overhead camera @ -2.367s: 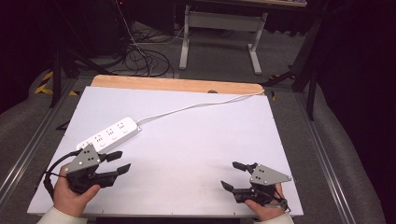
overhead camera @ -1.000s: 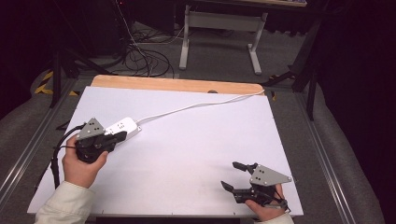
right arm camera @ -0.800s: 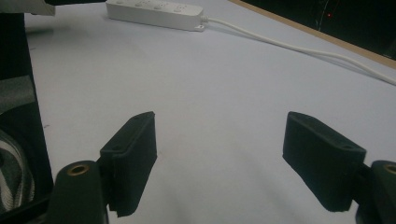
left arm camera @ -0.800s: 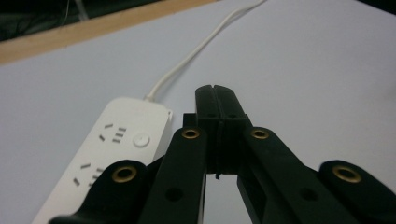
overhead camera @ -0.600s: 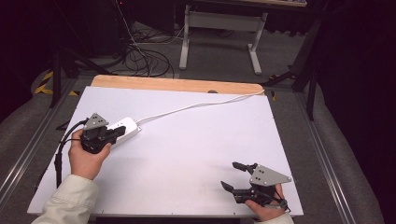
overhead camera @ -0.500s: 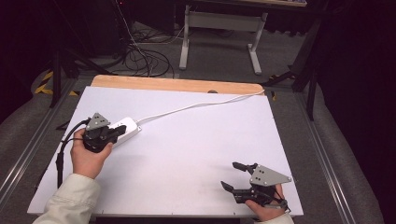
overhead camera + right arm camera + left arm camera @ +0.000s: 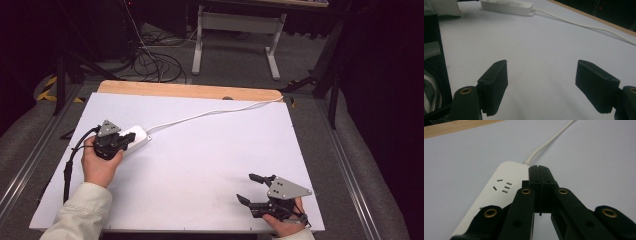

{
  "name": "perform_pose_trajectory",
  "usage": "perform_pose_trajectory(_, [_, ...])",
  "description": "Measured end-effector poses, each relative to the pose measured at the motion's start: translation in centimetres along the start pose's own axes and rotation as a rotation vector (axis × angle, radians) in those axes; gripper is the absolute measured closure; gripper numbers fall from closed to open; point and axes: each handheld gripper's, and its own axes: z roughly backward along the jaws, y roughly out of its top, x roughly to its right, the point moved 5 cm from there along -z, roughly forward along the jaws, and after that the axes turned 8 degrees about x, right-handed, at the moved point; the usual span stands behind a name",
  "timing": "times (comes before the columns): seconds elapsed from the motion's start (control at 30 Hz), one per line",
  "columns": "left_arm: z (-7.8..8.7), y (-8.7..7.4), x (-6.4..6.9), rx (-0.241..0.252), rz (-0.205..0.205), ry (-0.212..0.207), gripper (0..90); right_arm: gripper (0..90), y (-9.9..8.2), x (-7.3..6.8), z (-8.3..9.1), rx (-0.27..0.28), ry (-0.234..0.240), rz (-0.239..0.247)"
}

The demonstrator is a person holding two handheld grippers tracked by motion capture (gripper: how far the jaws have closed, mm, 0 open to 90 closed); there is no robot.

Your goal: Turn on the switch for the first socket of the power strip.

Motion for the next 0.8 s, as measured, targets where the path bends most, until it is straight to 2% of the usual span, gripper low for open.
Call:
perform_pose_trajectory(0.2, [-0.5,-0.3,-0.5,-0.013,0.013,0.014,90.0,26.3,0.0,0.0,0.0,0.0,-0.001,0.002])
perform_pose_trajectory(0.3, [-0.9,-0.8,-0.7,-0.021,0.035,0.015,90.0,26.3,0.0,0.0,0.0,-0.002,0.0,0.005])
perform_pose_trajectory(0.37, [-1.0,-0.9,-0.9,-0.026,0.032,0.019,90.0,26.3,0.0,0.0,0.0,-0.005,0.0,0.003])
perform_pose_trajectory(0.47, [-1.3,-1.2,-1.1,-0.028,0.055,0.02,90.0,26.3,0.0,0.0,0.0,-0.006,-0.002,0.002])
perform_pose_trajectory(0.67, [-1.5,-1.3,-1.2,-0.023,0.053,0.027,90.0,26.3,0.0,0.0,0.0,-0.005,-0.002,0.003])
perform_pose_trajectory(0.8, [-1.8,-1.6,-1.1,-0.016,0.04,0.016,90.0,26.3,0.0,0.0,0.0,-0.005,-0.003,0.001])
